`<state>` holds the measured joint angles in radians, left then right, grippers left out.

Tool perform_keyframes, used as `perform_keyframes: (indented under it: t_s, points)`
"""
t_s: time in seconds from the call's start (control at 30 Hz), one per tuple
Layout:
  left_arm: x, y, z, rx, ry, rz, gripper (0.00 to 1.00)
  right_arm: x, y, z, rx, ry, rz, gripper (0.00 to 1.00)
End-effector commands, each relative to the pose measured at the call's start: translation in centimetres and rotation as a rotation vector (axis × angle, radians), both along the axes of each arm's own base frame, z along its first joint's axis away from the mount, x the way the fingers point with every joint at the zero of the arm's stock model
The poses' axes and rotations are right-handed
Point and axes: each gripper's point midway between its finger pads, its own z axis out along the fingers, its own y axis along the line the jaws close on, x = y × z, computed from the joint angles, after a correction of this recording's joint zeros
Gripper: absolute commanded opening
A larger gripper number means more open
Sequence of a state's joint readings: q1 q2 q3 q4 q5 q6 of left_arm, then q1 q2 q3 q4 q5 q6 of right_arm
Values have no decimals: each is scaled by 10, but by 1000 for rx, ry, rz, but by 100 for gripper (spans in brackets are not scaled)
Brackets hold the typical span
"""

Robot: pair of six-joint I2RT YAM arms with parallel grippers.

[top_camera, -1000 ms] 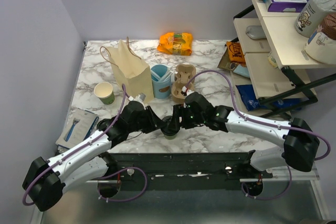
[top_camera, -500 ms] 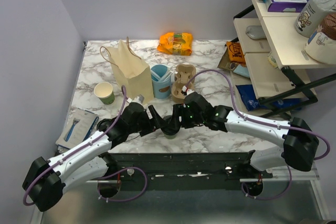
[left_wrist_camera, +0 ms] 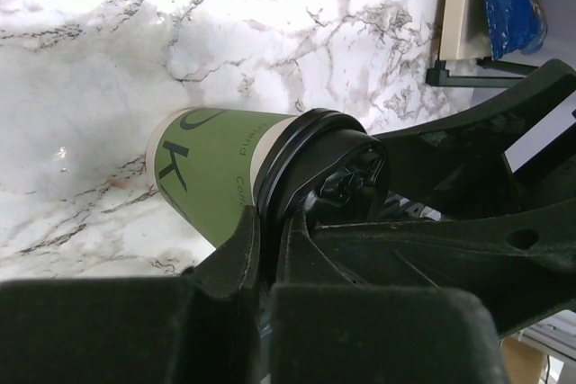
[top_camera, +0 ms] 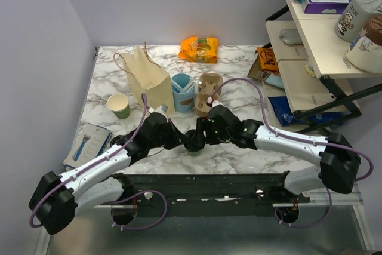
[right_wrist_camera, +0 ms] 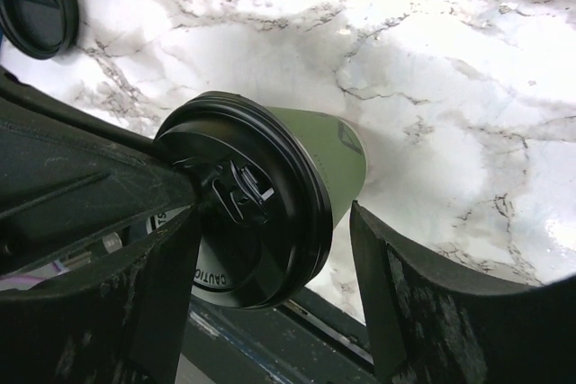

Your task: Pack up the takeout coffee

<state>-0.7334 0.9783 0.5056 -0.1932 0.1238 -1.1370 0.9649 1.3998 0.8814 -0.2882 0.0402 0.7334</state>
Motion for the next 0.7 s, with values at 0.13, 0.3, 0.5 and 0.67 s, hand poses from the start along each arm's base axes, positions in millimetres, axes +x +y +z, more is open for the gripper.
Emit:
perform_keyframes:
  t_s: [0.13, 0.3, 0.5, 0.67]
  points:
    - [-37, 64, -82, 370, 198, 22, 23, -13, -85, -66, -421, 46, -44, 73]
    - [-38, 77, -65, 443, 178, 13, 72, -12, -84, -57, -402, 29, -43, 74]
    - [-34, 93, -42, 493, 111, 40, 87, -9, -82, -40, -370, -10, -29, 74]
    - [-36, 73, -38, 376, 103, 0, 88, -8, -82, -33, -364, -37, -7, 74]
